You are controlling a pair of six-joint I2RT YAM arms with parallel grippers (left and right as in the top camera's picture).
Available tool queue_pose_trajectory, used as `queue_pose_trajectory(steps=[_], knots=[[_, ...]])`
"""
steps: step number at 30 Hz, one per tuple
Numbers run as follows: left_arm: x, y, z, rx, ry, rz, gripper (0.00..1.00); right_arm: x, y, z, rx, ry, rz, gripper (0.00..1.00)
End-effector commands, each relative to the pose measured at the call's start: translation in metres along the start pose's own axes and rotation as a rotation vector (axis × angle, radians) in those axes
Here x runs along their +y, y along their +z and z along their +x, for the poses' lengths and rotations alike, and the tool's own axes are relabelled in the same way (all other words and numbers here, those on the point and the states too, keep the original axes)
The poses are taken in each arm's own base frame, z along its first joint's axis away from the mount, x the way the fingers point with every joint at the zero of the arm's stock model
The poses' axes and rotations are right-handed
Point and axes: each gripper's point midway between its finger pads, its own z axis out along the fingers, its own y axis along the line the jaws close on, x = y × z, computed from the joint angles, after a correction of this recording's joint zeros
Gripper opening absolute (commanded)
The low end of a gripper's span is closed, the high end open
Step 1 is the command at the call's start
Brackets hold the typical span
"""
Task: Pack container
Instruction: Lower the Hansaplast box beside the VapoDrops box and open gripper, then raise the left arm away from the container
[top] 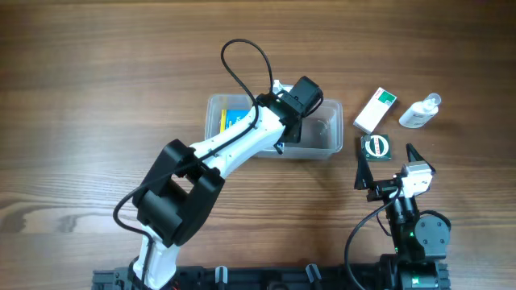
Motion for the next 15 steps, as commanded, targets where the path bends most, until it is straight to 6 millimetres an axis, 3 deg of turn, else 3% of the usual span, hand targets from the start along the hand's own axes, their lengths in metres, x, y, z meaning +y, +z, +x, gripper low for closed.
queue_pose_trajectory(steps=[1, 5, 9, 13, 15], knots=[[0.020, 0.021, 0.005, 0.032, -0.016, -0.068, 0.04, 0.001, 0.000, -0.002, -0.008, -0.011, -0.008, 1.00], [0.032, -0.001, -0.009, 0.004, -0.052, -0.058, 0.04, 0.001, 0.000, -0.001, -0.008, -0.011, -0.008, 1.00], [0.038, -0.048, -0.034, -0.085, -0.094, -0.009, 0.07, 0.001, 0.000, -0.001, -0.008, -0.011, -0.008, 1.00], [0.056, -0.117, -0.064, -0.231, -0.164, 0.067, 0.20, 0.001, 0.000, -0.001, -0.008, -0.011, -0.008, 1.00], [0.073, -0.151, -0.075, -0.303, -0.211, 0.093, 0.35, 0.001, 0.000, -0.001, -0.008, -0.011, -0.008, 1.00]])
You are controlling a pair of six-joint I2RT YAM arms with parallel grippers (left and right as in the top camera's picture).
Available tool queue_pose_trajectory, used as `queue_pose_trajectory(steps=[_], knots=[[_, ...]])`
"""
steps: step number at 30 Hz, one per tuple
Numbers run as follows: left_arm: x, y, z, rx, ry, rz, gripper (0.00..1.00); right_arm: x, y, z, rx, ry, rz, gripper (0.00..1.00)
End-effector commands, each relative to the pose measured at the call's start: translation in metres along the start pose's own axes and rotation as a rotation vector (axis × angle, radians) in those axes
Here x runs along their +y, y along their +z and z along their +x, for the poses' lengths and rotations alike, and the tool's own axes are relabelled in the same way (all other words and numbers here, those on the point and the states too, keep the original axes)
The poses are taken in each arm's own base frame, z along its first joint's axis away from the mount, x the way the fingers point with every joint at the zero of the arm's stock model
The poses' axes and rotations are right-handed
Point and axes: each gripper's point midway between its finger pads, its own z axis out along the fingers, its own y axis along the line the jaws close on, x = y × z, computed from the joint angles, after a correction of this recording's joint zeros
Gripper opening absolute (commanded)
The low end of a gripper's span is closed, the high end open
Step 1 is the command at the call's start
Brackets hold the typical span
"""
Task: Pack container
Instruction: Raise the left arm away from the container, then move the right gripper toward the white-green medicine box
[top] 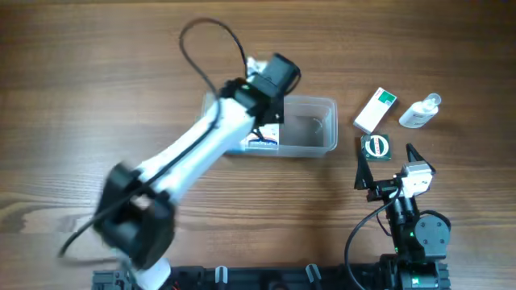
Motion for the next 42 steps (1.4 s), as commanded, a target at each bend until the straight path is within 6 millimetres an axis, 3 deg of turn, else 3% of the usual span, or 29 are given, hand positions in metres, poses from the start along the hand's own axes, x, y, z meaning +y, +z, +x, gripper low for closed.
queue_pose_trajectory(steps=[1, 3, 5, 13, 16, 20, 33, 38, 42], knots=[[0.031, -0.084, -0.053, -0.205, -0.113, 0.065, 0.38, 0.001, 0.000, -0.001, -0.008, -0.011, -0.008, 1.00], [0.064, -0.109, -0.067, -0.259, -0.179, 0.050, 0.59, 0.001, 0.000, -0.001, -0.008, -0.011, -0.009, 1.00], [0.107, -0.123, -0.077, -0.295, -0.260, -0.012, 1.00, 0.001, 0.000, -0.001, -0.008, -0.011, -0.008, 1.00], [0.241, -0.120, -0.075, -0.255, -0.519, -0.239, 1.00, 0.001, 0.000, -0.001, -0.008, -0.011, -0.008, 1.00], [0.262, -0.122, -0.074, -0.259, -0.564, -0.268, 1.00, 0.001, 0.000, -0.001, -0.008, -0.011, -0.009, 1.00], [0.272, -0.123, -0.073, -0.262, -0.586, -0.282, 1.00, 0.001, 0.000, -0.001, -0.008, -0.011, -0.008, 1.00], [0.272, -0.123, -0.073, -0.262, -0.586, -0.282, 1.00, 0.005, 0.000, -0.002, -0.010, 0.001, -0.030, 1.00], [0.272, -0.123, -0.073, -0.262, -0.586, -0.282, 1.00, 0.008, -0.001, -0.002, -0.002, 0.328, -0.051, 1.00], [0.272, -0.123, -0.073, -0.262, -0.586, -0.282, 1.00, 0.004, -0.005, -0.014, 0.034, 0.355, -0.020, 1.00]])
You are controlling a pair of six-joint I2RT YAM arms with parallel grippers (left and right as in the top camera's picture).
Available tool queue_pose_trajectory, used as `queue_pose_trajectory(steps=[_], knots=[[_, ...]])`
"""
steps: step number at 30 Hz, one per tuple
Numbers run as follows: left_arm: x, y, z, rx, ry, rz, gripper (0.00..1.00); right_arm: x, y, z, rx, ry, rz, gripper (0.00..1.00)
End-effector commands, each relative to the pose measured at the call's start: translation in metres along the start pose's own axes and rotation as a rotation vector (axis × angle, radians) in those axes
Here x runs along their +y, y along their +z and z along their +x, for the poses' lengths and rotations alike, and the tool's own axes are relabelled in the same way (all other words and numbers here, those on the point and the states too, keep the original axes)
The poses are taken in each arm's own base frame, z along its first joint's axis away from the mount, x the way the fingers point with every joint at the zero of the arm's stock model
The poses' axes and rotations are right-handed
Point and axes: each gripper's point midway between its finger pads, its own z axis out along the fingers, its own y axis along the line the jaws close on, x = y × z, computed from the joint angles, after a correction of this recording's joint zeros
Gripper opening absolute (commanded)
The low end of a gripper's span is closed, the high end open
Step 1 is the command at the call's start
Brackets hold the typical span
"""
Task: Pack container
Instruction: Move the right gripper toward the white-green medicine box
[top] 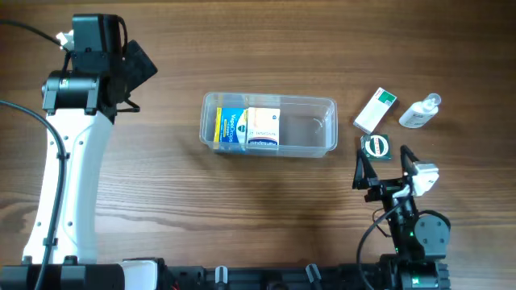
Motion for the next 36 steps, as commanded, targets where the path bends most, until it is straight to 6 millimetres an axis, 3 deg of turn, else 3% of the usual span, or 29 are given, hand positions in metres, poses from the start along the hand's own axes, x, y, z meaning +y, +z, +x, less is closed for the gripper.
queue_pose_trajectory(steps=[1, 5, 7, 11, 16, 20, 25, 28, 33, 36], knots=[[0.003, 0.000, -0.004, -0.010, -0.003, -0.016, 1.00, 0.004, -0.008, -0.027, 0.004, 0.070, 0.026, 1.00], [0.003, 0.000, -0.004, -0.011, -0.003, -0.016, 1.00, 0.004, -0.023, -0.082, 0.018, 0.036, 0.123, 1.00], [0.003, 0.000, -0.004, -0.010, -0.003, -0.016, 1.00, 0.005, -0.028, -0.107, 0.107, 0.046, 0.184, 1.00], [0.003, 0.000, -0.004, -0.010, -0.003, -0.016, 1.00, -0.002, -0.028, -0.132, 0.315, 0.048, 0.322, 1.00], [0.003, 0.000, -0.004, -0.010, -0.003, -0.016, 1.00, -0.006, -0.008, -0.157, 0.438, 0.192, 0.442, 0.99], [0.003, 0.000, -0.004, -0.010, -0.003, -0.016, 1.00, -0.023, 0.016, -0.152, 0.509, 0.162, 0.530, 1.00], [0.003, 0.000, -0.004, -0.010, -0.003, -0.016, 1.00, -0.046, 0.037, -0.119, 0.687, 0.021, 0.588, 1.00], [0.003, 0.000, -0.004, -0.010, -0.003, -0.016, 1.00, -0.050, 0.042, -0.101, 0.749, 0.170, 0.556, 1.00], [0.003, 0.000, -0.004, -0.010, -0.003, -0.016, 1.00, -0.107, 0.030, -0.089, 0.765, 0.460, 0.675, 1.00], [0.003, 0.000, -0.004, -0.010, -0.003, -0.016, 1.00, -0.127, 0.025, -0.087, 0.779, 0.436, 0.711, 1.00]])
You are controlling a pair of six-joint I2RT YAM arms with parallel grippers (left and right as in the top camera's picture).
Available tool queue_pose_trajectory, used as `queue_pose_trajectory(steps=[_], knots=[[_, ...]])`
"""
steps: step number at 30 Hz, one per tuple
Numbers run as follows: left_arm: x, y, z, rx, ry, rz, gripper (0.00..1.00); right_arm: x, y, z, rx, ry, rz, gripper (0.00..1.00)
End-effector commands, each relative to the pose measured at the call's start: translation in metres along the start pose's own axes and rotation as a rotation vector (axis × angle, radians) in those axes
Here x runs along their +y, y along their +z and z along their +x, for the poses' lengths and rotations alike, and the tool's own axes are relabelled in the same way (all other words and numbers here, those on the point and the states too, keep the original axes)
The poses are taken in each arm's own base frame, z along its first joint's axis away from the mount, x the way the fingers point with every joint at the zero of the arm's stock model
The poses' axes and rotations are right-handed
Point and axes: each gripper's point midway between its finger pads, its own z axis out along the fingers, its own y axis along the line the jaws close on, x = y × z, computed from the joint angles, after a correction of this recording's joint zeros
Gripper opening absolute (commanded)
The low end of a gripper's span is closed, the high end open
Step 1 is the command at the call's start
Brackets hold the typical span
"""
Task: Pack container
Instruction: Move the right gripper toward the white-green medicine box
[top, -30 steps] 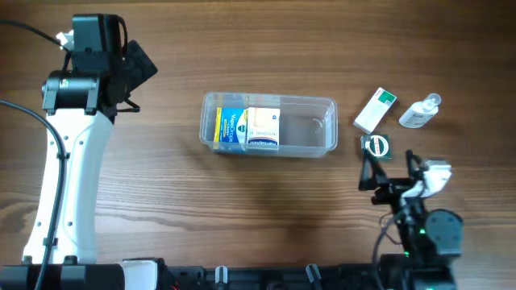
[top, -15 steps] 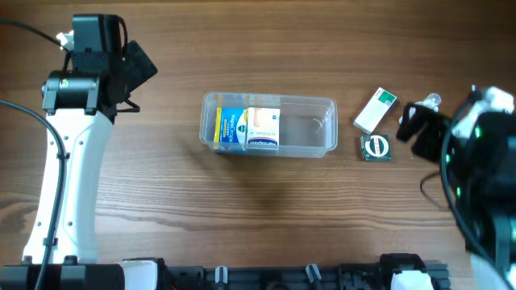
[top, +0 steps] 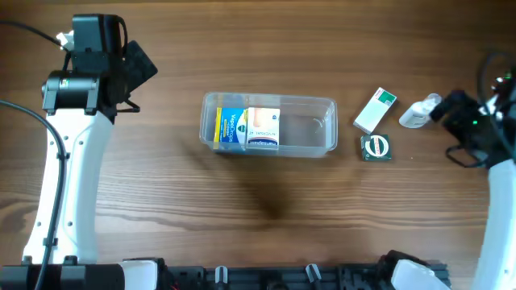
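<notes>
A clear plastic container (top: 310, 129) lies at the table's middle. In its left half stand a blue and yellow box (top: 232, 127) and a white and orange box (top: 263, 127). To its right lie a white box with a green corner (top: 375, 109), a small clear bottle (top: 418, 113) and a dark green round-faced packet (top: 376, 147). My left gripper (top: 139, 68) is raised at the far upper left, open and empty. My right gripper (top: 451, 111) is blurred at the right edge, just right of the bottle.
The left arm's white links (top: 68, 177) run down the table's left side. The right arm (top: 496, 185) comes in along the right edge. Bare wood lies in front of and behind the container.
My right arm has left its low pose at the front right and now reaches in from the right edge, its gripper beside the bottle. The left arm and all the items are unmoved.
My left gripper was down in the container beside the blue box. Then it hung over the container's left end, with a white and orange box beside the blue one. Later it stood back at the far left. Now the right gripper is by the bottle.
</notes>
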Motion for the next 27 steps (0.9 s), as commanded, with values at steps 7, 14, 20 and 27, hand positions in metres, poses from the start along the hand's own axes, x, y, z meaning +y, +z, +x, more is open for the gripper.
queue_pose_trajectory(steps=[7, 14, 20, 27], knots=[[0.003, 0.000, -0.004, -0.013, -0.004, -0.015, 1.00, 0.014, 0.002, -0.002, 0.030, -0.075, -0.104, 1.00], [0.003, 0.000, -0.004, -0.013, -0.004, -0.015, 1.00, 0.003, 0.008, -0.007, 0.011, -0.336, -0.040, 1.00], [0.003, 0.000, -0.004, -0.014, -0.004, -0.014, 1.00, 0.004, 0.018, -0.017, -0.010, -0.438, -0.029, 1.00], [0.003, 0.000, -0.004, -0.013, -0.004, -0.015, 1.00, 0.019, 0.034, -0.028, -0.043, -0.585, -0.059, 1.00]])
